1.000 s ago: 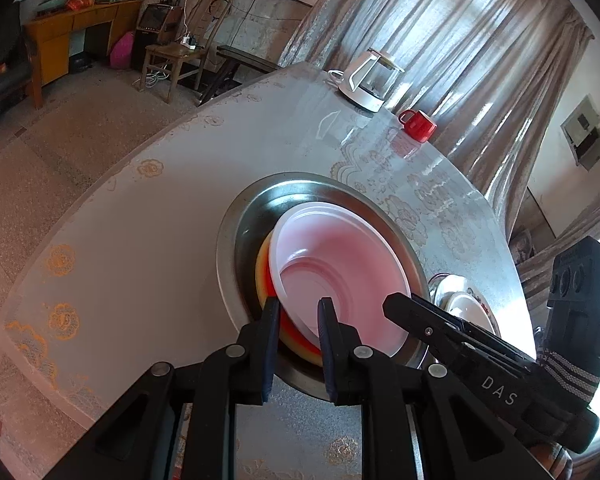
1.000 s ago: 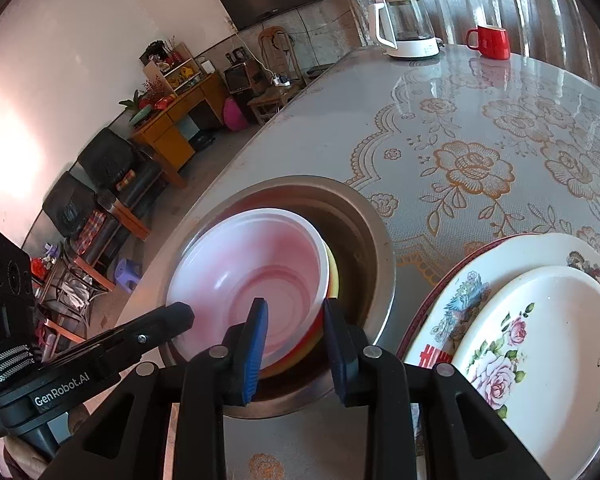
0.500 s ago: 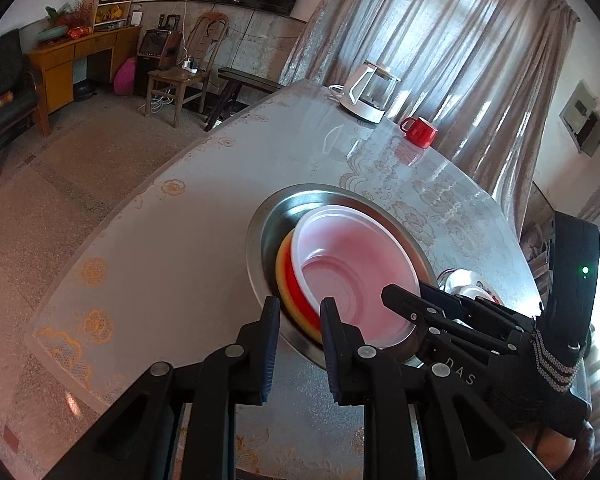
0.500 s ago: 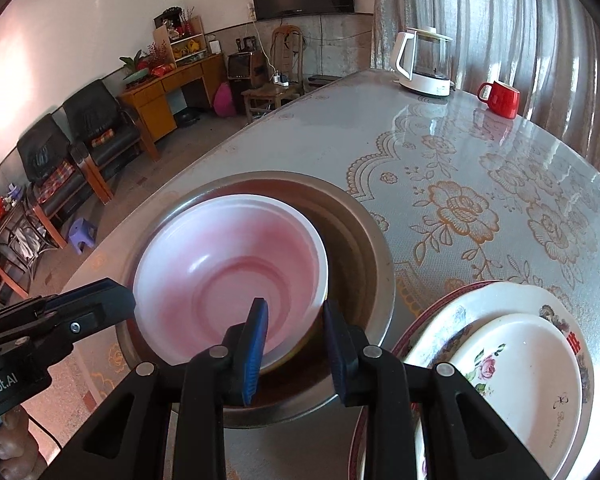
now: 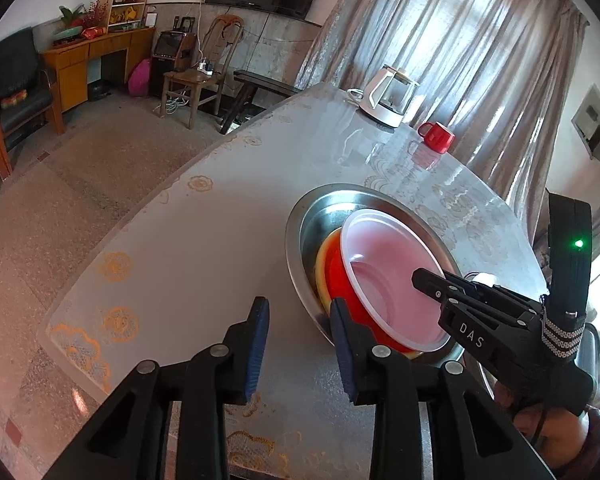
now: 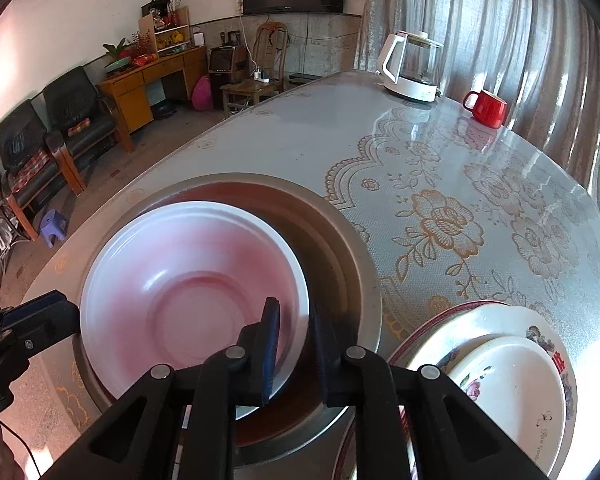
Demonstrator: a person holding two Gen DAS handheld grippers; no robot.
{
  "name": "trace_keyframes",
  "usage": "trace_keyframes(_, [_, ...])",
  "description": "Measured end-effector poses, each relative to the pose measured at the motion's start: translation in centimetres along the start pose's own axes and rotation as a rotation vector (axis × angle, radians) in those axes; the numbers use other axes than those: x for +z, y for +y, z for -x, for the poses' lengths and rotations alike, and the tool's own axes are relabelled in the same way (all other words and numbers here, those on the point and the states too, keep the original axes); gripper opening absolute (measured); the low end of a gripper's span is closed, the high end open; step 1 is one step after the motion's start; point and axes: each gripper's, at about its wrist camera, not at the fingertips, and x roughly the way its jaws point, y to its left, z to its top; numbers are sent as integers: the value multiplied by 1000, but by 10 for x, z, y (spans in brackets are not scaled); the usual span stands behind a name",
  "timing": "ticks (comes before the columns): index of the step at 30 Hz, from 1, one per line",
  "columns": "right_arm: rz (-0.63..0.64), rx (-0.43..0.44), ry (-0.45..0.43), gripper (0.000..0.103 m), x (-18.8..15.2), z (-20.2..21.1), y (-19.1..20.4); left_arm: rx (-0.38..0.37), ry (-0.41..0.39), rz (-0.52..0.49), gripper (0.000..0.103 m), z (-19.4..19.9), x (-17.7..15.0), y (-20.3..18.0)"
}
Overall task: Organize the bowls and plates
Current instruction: 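Grasp the steel basin rim with the left gripper while the right gripper grips its rim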
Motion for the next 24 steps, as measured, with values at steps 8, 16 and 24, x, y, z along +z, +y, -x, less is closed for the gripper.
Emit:
trace_keyframes(8, [-37,40,-6,22,-2,6,0,-11,12,14,42,-3,-1,3])
trace_keyframes(16, [-102,90,-43,28,-10,26,-10,-23,17,38,45,-4,-1,7])
trace_keyframes(24, [-237,182,-84,35,-16,40,-40,-52,42,105,48,-8,1,15])
